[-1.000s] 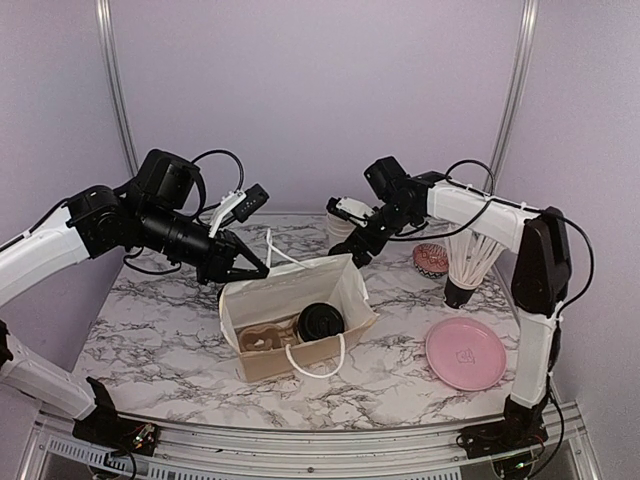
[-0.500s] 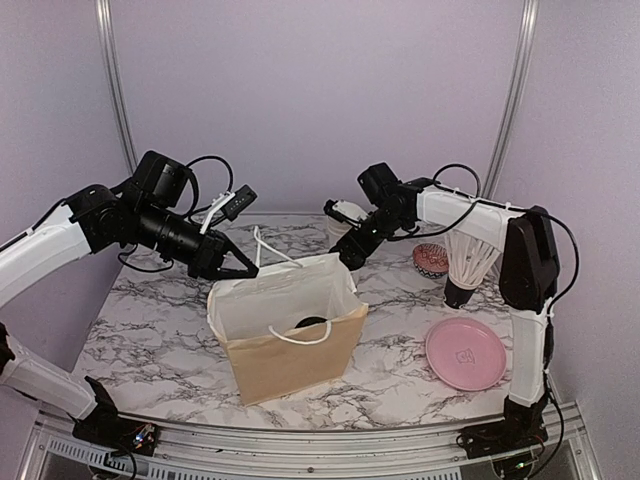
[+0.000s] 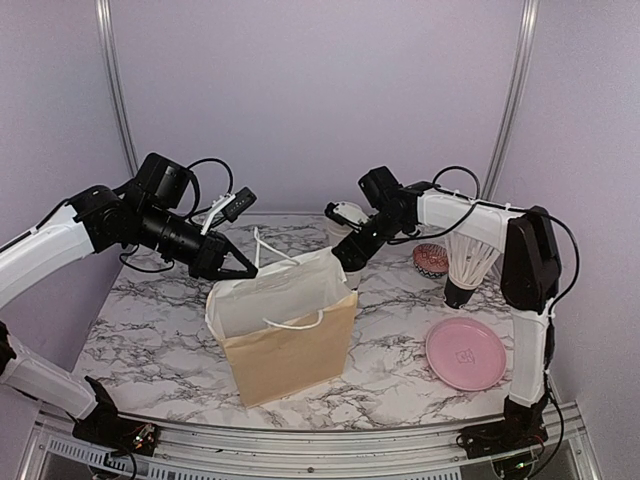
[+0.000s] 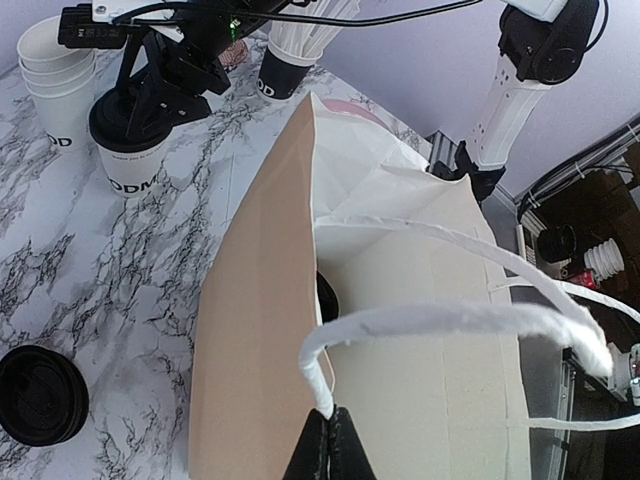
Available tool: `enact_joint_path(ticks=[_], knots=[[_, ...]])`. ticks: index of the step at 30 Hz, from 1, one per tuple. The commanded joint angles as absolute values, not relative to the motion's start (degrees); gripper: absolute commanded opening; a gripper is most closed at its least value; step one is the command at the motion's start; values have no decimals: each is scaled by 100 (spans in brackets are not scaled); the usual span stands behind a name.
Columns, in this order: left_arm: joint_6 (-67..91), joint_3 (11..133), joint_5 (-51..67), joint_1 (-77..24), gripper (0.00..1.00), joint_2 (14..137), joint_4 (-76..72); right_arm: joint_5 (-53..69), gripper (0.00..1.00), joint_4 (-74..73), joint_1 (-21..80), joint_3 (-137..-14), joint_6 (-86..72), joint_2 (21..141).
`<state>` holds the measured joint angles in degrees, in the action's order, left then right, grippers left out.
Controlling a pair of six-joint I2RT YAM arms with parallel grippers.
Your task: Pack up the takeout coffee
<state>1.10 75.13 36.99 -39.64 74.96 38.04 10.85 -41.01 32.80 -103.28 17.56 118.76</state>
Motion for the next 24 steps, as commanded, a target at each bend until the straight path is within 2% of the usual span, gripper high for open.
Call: enact_joint_path(ticks=[1, 17, 24], knots=[[77, 7462, 3698, -3929, 0, 7567, 3697, 871, 71, -4270, 3243, -10218, 1779, 11468], [26, 8222, 3708, -3643, 0, 8874, 2705, 1089, 69, -4468, 3243, -9496, 2568, 8426], [-277, 8843, 3825, -3417, 0, 9549, 2878, 1178, 67, -4713, 3230, -9632, 3100, 7729]])
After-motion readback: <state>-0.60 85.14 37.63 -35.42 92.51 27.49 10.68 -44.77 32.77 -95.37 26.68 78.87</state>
